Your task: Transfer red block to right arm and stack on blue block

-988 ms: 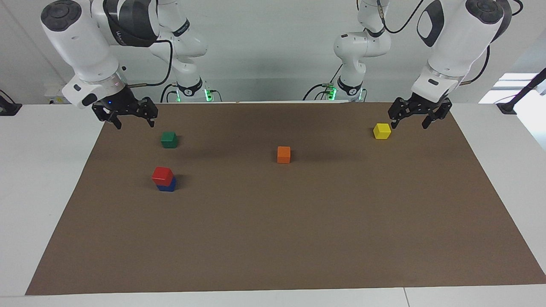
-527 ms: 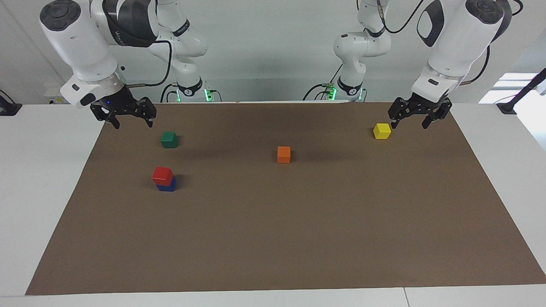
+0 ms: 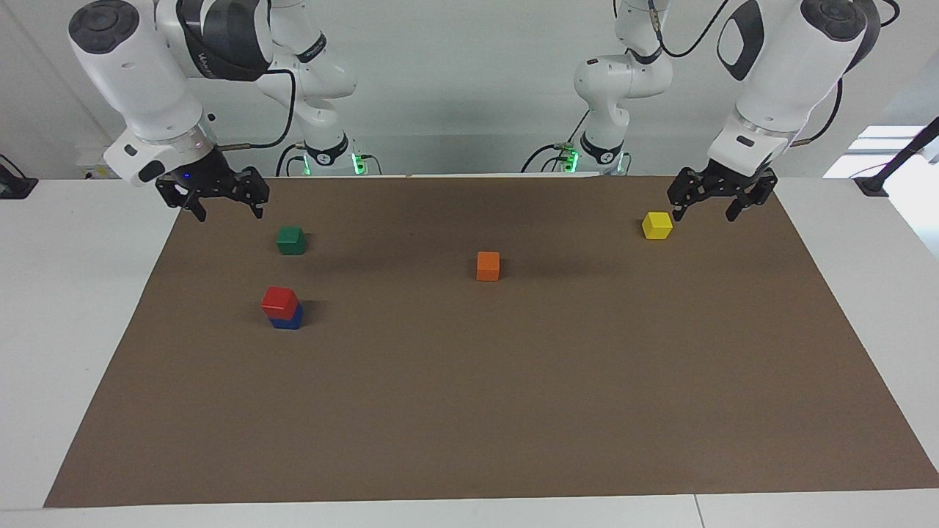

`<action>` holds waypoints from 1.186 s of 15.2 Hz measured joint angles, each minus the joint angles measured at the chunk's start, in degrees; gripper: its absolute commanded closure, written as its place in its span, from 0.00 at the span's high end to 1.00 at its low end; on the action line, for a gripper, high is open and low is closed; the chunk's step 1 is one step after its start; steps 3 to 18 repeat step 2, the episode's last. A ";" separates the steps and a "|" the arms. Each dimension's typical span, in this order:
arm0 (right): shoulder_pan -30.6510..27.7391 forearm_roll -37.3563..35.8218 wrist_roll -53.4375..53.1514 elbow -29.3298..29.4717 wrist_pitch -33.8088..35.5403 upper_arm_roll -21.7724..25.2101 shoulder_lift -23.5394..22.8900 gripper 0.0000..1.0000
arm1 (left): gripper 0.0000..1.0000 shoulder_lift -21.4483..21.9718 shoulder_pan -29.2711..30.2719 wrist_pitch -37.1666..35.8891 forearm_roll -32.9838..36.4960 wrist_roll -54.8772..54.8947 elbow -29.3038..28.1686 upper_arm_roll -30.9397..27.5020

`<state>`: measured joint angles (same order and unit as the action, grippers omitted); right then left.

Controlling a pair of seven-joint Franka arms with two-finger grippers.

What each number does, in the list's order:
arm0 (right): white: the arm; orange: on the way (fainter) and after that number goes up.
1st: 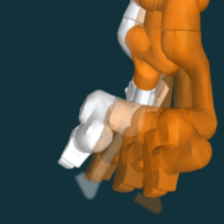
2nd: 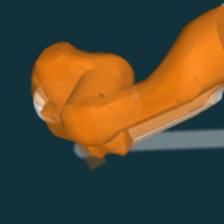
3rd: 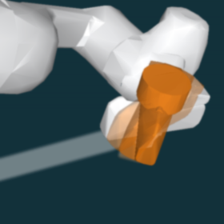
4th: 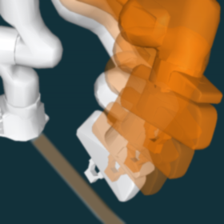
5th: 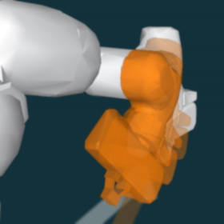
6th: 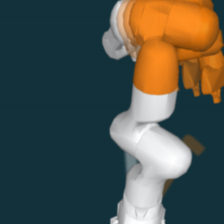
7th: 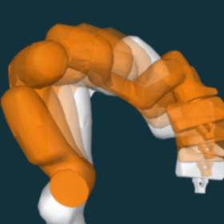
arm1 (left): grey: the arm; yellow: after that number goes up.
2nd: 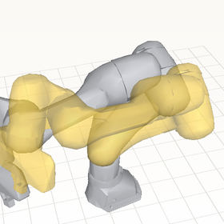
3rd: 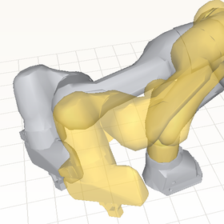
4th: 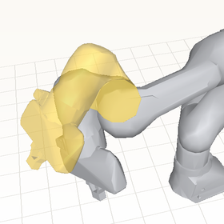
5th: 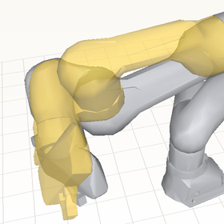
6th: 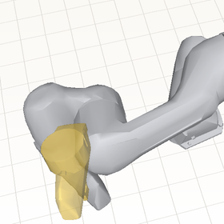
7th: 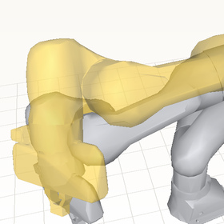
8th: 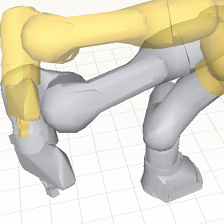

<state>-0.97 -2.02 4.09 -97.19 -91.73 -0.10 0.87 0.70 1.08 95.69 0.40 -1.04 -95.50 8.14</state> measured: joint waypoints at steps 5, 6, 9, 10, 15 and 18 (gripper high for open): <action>-0.10 0.00 0.00 0.00 0.00 0.00 0.00 1.00 | 1.00 0.00 0.00 0.00 0.00 0.00 0.00 0.00; -0.10 0.00 0.00 0.00 0.00 0.00 0.00 1.00 | 1.00 0.00 0.00 0.00 0.00 0.00 0.00 0.00; -0.10 0.00 0.00 0.00 0.00 0.00 0.00 1.00 | 1.00 0.00 0.00 0.00 0.00 0.00 0.00 0.00; -0.10 0.00 0.00 0.00 0.00 0.00 0.00 1.00 | 1.00 0.00 0.00 0.00 0.00 0.00 0.00 0.00; -0.10 0.00 0.00 0.00 0.00 0.00 0.00 1.00 | 1.00 0.00 0.00 0.00 0.00 0.00 0.00 0.00; -0.10 0.00 0.00 0.00 0.00 0.00 0.00 1.00 | 1.00 0.00 0.00 0.00 0.00 0.00 0.00 0.00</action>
